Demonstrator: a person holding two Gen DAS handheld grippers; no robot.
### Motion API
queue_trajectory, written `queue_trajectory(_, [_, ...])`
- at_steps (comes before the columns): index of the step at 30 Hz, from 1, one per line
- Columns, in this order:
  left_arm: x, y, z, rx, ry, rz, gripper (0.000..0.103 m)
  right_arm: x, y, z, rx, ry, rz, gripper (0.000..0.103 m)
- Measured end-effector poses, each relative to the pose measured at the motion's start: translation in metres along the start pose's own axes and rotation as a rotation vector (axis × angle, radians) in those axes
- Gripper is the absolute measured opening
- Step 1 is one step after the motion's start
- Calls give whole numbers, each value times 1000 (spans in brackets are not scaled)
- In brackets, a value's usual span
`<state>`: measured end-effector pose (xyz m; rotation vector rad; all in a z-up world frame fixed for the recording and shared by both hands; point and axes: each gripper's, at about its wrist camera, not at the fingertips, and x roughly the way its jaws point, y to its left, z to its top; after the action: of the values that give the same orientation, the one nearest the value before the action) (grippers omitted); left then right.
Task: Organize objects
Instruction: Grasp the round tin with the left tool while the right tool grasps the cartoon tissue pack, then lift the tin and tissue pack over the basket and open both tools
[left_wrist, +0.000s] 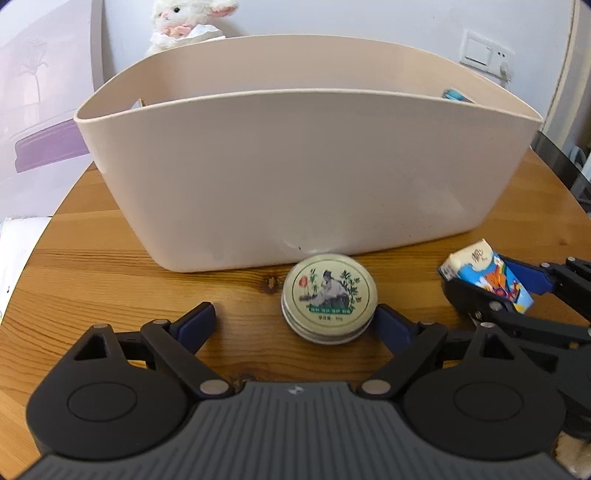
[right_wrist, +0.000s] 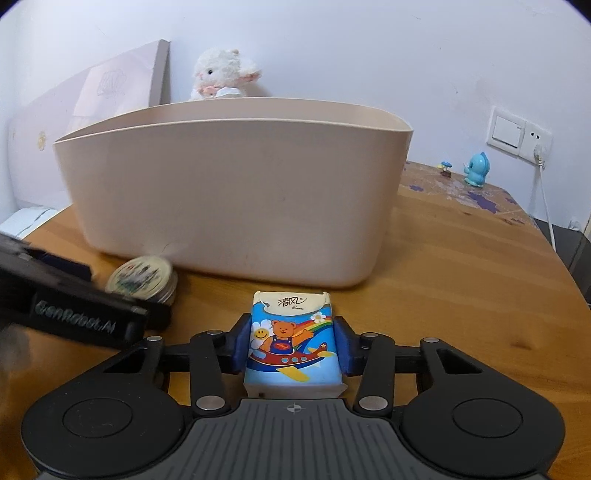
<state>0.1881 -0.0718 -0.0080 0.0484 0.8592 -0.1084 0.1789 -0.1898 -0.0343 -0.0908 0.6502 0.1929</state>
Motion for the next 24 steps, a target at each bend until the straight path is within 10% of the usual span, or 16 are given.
queue_trajectory(12, [1,2,-1,-19,-21,29,93,-4,-11,-4,28,17,-7,65])
queue_trajectory(14, [1,1,0,-20,-21,28,90,-3,-10,-4,24,16,-8,64])
queue_trajectory(17, [-5,-3,1,2,-35,2,59,-4,-5,-5,-1,2,-7,43])
queue_trajectory(24, [-14,4,-4,10,-24,-2,56,-16,-2,-5,9,-3,-4,42])
